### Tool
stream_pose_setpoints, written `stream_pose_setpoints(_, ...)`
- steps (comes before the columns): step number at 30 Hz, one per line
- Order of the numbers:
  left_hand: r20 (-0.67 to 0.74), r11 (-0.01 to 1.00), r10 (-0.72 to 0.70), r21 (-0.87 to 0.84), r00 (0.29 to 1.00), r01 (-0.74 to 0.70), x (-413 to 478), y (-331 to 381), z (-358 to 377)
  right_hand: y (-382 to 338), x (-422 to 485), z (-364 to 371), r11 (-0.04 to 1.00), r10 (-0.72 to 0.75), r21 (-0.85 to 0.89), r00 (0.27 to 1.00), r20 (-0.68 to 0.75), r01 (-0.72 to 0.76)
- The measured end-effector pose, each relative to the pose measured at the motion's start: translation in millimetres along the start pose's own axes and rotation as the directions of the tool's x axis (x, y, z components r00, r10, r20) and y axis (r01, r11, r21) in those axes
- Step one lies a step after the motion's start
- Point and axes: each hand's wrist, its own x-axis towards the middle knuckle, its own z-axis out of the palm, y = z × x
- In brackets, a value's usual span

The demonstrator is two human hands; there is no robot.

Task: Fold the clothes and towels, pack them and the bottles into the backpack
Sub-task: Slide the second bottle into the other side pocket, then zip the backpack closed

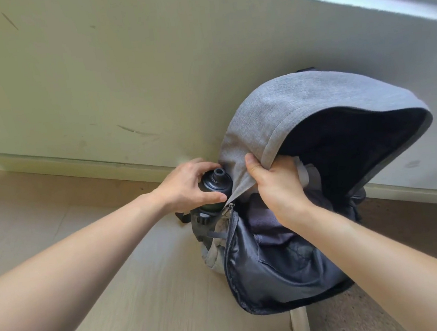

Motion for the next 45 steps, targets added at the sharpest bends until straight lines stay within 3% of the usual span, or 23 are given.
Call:
stream_pose_setpoints(3, -0.033, 0.999, -0.022, -0.028, 0.999, 0.021, -3.9, 1.1, 5.8, -3.7, -2.0, -4.7, 1.0, -0.003, 0.009, 0.998, 0.068, 0.002)
stream_pose_setpoints(9, -0.098, 0.995, -0.044, -0.094, 0.994, 0.035, -23.4, -1.7, 23.3, 3.1, -20.2, -33.8, 0.971, 0.046, -0.238, 0.945, 0.325, 0.035)
stream_pose_setpoints(15, -0.232, 0.974, -0.222, -0.087, 0.947, 0.207, -63.4, 10.6, 16.5, -1.1, -52.7, -89.8, 0.878, 0.058, -0.453, 0.907, 0.418, 0.153)
stream_pose_setpoints(18, -0.001, 0.946, -0.305, -0.112, 0.952, 0.303, -86.2, 20.8, 13.9, -0.5, -69.0, -125.2, 0.815, 0.099, -0.562, 0.923, 0.372, 0.139)
stream_pose_setpoints(21, 0.202, 0.897, -0.369, -0.179, 0.907, 0.405, -104.1, 38.6, 20.5, 14.7, -79.9, -156.1, 0.786, 0.172, -0.618, 0.967, 0.19, -0.018)
stream_pose_setpoints(24, 0.376, 0.805, -0.42, -0.265, 0.826, 0.53, -113.5, 66.2, 35.3, 38.7, -85.4, -177.5, 0.781, 0.266, -0.589, 0.964, 0.013, -0.207)
stream_pose_setpoints(26, 0.473, 0.769, -0.413, -0.277, 0.778, 0.577, -116.9, 80.6, 48.7, 53.1, -87.0, -184.4, 0.801, 0.383, -0.496, 0.924, -0.005, -0.334)
stream_pose_setpoints(30, 0.524, 0.703, -0.434, -0.311, 0.733, 0.639, -116.9, 95.2, 67.5, 67.6, -88.6, -187.7, 0.781, 0.616, -0.266, 0.766, 0.183, -0.565)
stream_pose_setpoints(34, 0.508, 0.67, -0.41, -0.395, 0.757, 0.628, -107.7, 110.4, 57.8, 74.2, -87.7, -191.3, 0.741, 0.67, -0.195, 0.682, 0.294, -0.643)
stream_pose_setpoints(38, 0.415, 0.639, -0.43, -0.487, 0.802, 0.595, -95.5, 138.4, 37.3, 62.5, -83.4, -201.2, 0.751, 0.644, -0.114, 0.683, 0.346, -0.651)
stream_pose_setpoints(45, 0.259, 0.478, -0.601, -0.642, 0.756, 0.6, -80.5, 185.7, -10.9, 1.8, -85.9, -226.1, 0.797, 0.566, 0.043, 0.77, 0.294, -0.602)
